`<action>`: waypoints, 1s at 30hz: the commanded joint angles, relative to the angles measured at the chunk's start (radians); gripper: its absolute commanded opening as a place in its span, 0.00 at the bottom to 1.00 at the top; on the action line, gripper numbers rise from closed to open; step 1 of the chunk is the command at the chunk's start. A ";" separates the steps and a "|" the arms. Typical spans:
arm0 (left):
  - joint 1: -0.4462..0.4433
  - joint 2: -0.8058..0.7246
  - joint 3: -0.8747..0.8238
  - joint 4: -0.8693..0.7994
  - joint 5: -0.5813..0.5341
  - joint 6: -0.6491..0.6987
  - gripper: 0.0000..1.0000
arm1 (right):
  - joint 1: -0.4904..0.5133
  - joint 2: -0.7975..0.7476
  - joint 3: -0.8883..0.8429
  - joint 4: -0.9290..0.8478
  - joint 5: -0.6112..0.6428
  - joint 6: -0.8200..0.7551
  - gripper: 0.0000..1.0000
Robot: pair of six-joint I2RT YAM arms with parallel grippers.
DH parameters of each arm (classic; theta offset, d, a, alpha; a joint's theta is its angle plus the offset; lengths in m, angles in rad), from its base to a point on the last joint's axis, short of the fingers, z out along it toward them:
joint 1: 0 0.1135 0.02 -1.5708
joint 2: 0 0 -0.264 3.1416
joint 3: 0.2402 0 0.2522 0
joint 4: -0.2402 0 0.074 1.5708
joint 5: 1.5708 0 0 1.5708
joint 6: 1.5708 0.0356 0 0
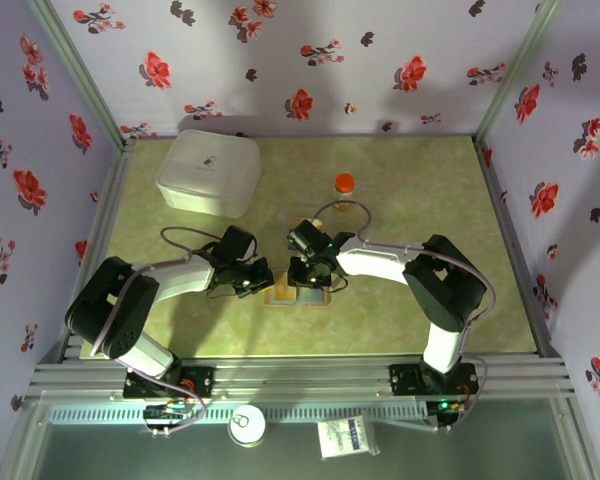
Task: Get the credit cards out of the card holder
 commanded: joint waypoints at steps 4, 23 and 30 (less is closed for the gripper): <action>0.007 -0.019 -0.013 -0.045 -0.010 0.013 0.00 | 0.008 -0.072 -0.048 0.073 -0.029 0.044 0.26; 0.007 -0.013 -0.020 -0.043 -0.010 0.013 0.00 | -0.001 -0.055 -0.132 0.233 -0.101 0.139 0.26; 0.007 -0.012 -0.022 -0.042 -0.012 0.012 0.00 | -0.002 -0.038 -0.134 0.242 -0.104 0.141 0.26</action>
